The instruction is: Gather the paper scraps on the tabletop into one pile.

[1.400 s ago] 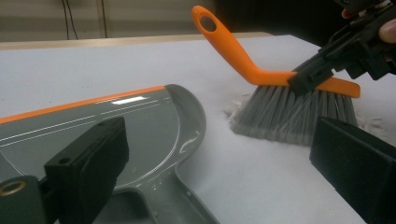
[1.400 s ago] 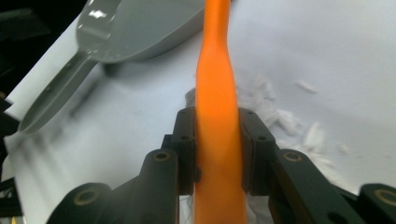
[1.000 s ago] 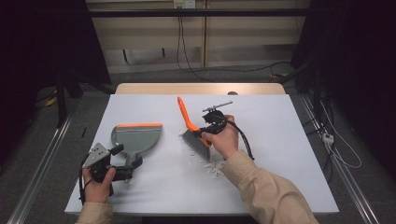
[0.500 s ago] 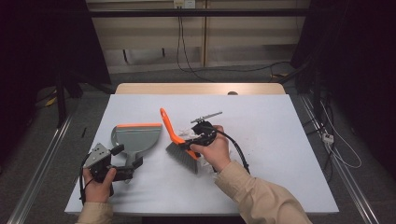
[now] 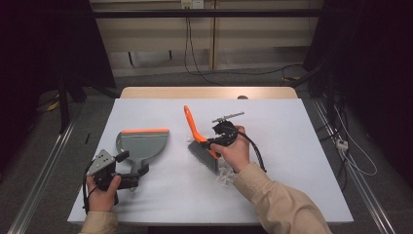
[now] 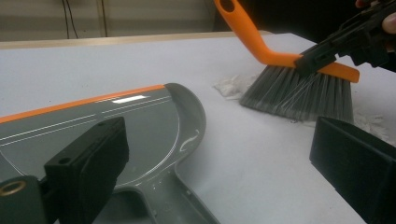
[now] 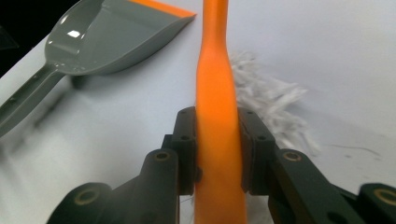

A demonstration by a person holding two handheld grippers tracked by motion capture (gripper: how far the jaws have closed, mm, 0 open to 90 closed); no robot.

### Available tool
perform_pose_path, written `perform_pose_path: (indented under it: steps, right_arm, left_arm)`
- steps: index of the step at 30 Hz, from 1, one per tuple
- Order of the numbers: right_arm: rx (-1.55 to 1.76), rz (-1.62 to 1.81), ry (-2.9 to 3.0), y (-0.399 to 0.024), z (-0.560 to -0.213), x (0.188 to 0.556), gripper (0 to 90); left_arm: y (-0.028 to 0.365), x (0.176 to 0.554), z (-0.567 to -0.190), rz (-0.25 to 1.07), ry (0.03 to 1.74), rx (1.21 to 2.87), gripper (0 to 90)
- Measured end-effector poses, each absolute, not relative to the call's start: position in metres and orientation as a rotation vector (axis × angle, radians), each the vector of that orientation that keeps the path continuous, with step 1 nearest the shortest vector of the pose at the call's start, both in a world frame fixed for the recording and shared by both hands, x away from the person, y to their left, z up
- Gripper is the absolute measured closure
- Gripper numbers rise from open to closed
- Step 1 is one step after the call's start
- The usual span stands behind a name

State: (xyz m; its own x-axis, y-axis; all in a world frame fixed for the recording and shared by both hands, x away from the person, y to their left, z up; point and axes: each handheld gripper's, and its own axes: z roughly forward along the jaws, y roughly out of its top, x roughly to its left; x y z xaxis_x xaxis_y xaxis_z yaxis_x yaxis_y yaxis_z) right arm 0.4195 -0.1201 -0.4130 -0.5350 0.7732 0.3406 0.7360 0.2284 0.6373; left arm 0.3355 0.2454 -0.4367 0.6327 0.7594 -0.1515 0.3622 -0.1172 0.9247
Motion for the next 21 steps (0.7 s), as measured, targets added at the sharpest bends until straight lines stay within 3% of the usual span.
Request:
perform_pose_path:
  steps: [8,21]
  right_arm:
    - [1.408,1.329,2.479,-0.116,-0.401,0.401,71.5]
    - [1.398,1.344,2.572,-0.140,-0.423,0.387,71.4]
  left_arm:
    - [0.245,0.336,-0.437,0.437,0.922,1.729,4.4]
    - [0.243,0.336,-0.438,0.439,0.929,1.723,4.4]
